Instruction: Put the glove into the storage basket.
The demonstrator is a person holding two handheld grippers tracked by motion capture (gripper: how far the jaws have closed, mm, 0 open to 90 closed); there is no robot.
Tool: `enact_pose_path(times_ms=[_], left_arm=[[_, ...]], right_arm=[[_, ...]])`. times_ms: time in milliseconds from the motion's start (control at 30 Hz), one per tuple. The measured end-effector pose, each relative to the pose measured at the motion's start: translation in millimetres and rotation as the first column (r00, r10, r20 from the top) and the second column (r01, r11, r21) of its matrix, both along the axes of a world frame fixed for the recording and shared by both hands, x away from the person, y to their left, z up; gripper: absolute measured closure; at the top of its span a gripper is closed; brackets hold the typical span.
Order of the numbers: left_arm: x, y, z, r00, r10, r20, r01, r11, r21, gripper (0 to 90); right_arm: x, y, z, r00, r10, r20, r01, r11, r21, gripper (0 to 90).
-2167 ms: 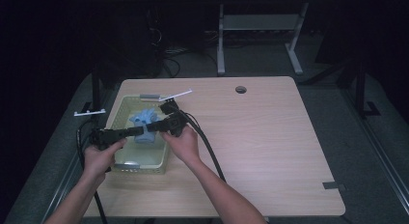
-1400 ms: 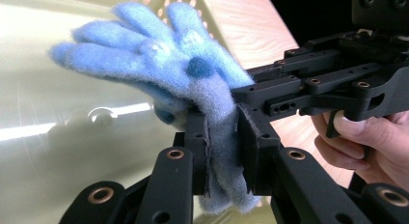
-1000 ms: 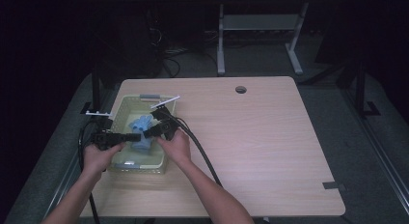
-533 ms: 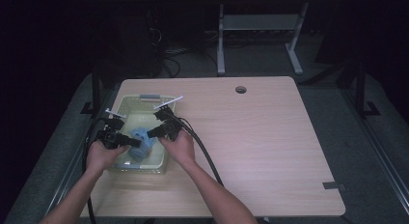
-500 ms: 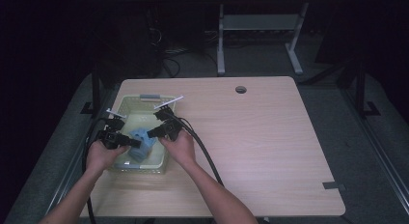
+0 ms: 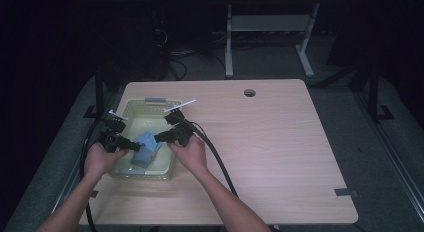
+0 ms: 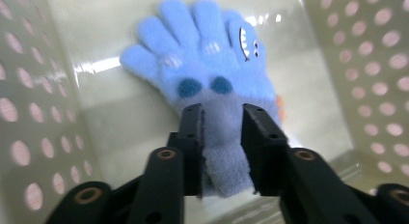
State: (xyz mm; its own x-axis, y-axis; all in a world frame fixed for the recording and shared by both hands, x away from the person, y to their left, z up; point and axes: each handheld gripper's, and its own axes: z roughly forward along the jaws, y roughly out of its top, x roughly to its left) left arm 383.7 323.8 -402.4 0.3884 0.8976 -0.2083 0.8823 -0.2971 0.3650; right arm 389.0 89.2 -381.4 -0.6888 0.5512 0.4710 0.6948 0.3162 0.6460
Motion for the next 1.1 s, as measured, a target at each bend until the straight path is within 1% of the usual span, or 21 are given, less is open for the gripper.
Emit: enact_pose_path(times_ms=[33, 67, 100, 200, 267, 300, 333, 400, 467, 533, 600, 667, 733, 767, 800, 833, 867, 967, 1000, 1067, 1100], left_arm=[[1.2, -3.2, -3.7, 0.9994, -0.008, -0.034, 0.009, 0.9997, 0.021, 74.3], [3.1, -4.9, -7.0, 0.9975, -0.038, -0.06, 0.041, 0.9977, 0.053, 75.1], [4.5, -7.5, -9.7, 0.9957, -0.045, -0.081, 0.05, 0.9969, 0.06, 75.4], [7.8, -12.7, -11.7, 0.9927, -0.058, -0.106, 0.068, 0.9941, 0.085, 75.6], [8.7, -13.9, -10.8, 0.9928, -0.062, -0.103, 0.072, 0.9931, 0.093, 75.5], [8.7, -13.6, -10.3, 0.9922, -0.06, -0.109, 0.07, 0.9935, 0.09, 75.4], [8.3, -13.0, -10.2, 0.993, -0.052, -0.107, 0.06, 0.9951, 0.078, 75.1], [7.7, -8.5, -6.6, 0.9943, -0.045, -0.097, 0.049, 0.9979, 0.042, 73.6], [5.3, -5.8, -1.9, 0.9973, -0.031, -0.067, 0.031, 0.9995, -0.004, 73.6], [2.8, -3.3, 3.2, 0.9978, -0.044, -0.05, 0.042, 0.9981, -0.046, 73.7], [0.3, -3.6, 5.0, 0.997, -0.06, -0.048, 0.057, 0.9962, -0.066, 74.6], [-2.1, -6.4, 4.5, 0.9964, -0.069, -0.049, 0.066, 0.9954, -0.07, 75.0], [-3.1, -9.1, 1.5, 0.994, -0.085, -0.068, 0.081, 0.9945, -0.066, 75.0], [-3.3, -10.7, -0.9, 0.993, -0.09, -0.077, 0.086, 0.9952, -0.046, 75.0], [-2.9, -12.2, -3.8, 0.9903, -0.101, -0.096, 0.099, 0.9948, -0.024, 74.7], [-2.4, -13.0, -7.2, 0.9885, -0.106, -0.107, 0.105, 0.9943, -0.021, 73.3], [-1.9, -12.5, -9.2, 0.9884, -0.109, -0.106, 0.106, 0.9939, -0.03, 72.1], [-1.1, -8.6, -7.9, 0.9908, -0.093, -0.099, 0.087, 0.9943, -0.061, 69.3], [-1.4, -7.5, -6.3, 0.9919, -0.089, -0.09, 0.084, 0.9945, -0.062, 67.9], [-2.3, -5.4, -3.1, 0.994, -0.086, -0.068, 0.081, 0.9938, -0.076, 66.1], [-3.1, -5.3, -2.0, 0.9958, -0.072, -0.057, 0.066, 0.9927, -0.1, 64.6]], right_arm=[[-0.8, -0.7, 0.8, 1.0, 0.001, 0.004, -0.001, 1.0, 0.006, 74.2], [-1.6, -1.1, 1.6, 1.0, 0.003, 0.005, -0.003, 1.0, 0.015, 74.2], [-2.5, -1.5, 2.2, 0.9999, 0.01, 0.006, -0.01, 1.0, 0.016, 74.2], [-4.5, -2.4, 2.2, 0.9999, 0.014, 0.011, -0.014, 1.0, 0.018, 74.2], [-4.6, -3.1, 2.0, 0.9998, 0.017, 0.007, -0.017, 1.0, 0.016, 74.2], [-4.5, -3.6, 1.9, 0.9998, 0.018, 0.005, -0.018, 1.0, 0.019, 74.2], [-4.3, -4.2, 1.9, 0.9998, 0.018, 0.006, -0.018, 1.0, 0.02, 74.2], [-4.2, -5.2, 1.7, 0.9999, 0.015, 0.005, -0.015, 1.0, 0.02, 73.2], [-3.9, -6.1, 0.8, 0.9999, 0.014, 0.007, -0.014, 1.0, 0.021, 73.2], [-3.8, -7.4, 0.9, 0.9999, 0.011, 0.004, -0.011, 1.0, 0.019, 73.2], [-3.7, -8.6, 1.6, 0.9999, 0.009, 0.005, -0.009, 1.0, 0.019, 73.2], [-3.9, -9.5, 2.0, 0.9999, 0.007, 0.011, -0.007, 1.0, 0.024, 73.2], [-4.0, -10.4, 1.9, 0.9999, 0.005, 0.009, -0.005, 1.0, 0.024, 72.2], [-4.0, -11.0, 1.8, 1.0, 0.005, 0.008, -0.005, 1.0, 0.029, 71.8], [-4.3, -11.7, 1.8, 1.0, 0.004, 0.003, -0.004, 0.999, 0.035, 71.6], [-4.2, -12.2, 1.5, 1.0, 0.003, 0.002, -0.004, 0.999, 0.037, 71.5], [-4.5, -12.6, 1.6, 1.0, 0.003, -0.003, -0.003, 0.999, 0.042, 70.7], [-4.9, -14.3, 1.3, 1.0, 0.008, -0.005, -0.008, 0.999, 0.046, 70.4], [-4.7, -15.1, 0.6, 1.0, 0.008, -0.001, -0.008, 0.999, 0.048, 69.8], [-4.5, -16.9, 0.3, 0.9999, 0.009, -0.012, -0.009, 0.999, 0.052, 68.8], [-4.4, -17.9, -0.1, 0.9999, 0.01, -0.012, -0.009, 0.999, 0.054, 68.8]])
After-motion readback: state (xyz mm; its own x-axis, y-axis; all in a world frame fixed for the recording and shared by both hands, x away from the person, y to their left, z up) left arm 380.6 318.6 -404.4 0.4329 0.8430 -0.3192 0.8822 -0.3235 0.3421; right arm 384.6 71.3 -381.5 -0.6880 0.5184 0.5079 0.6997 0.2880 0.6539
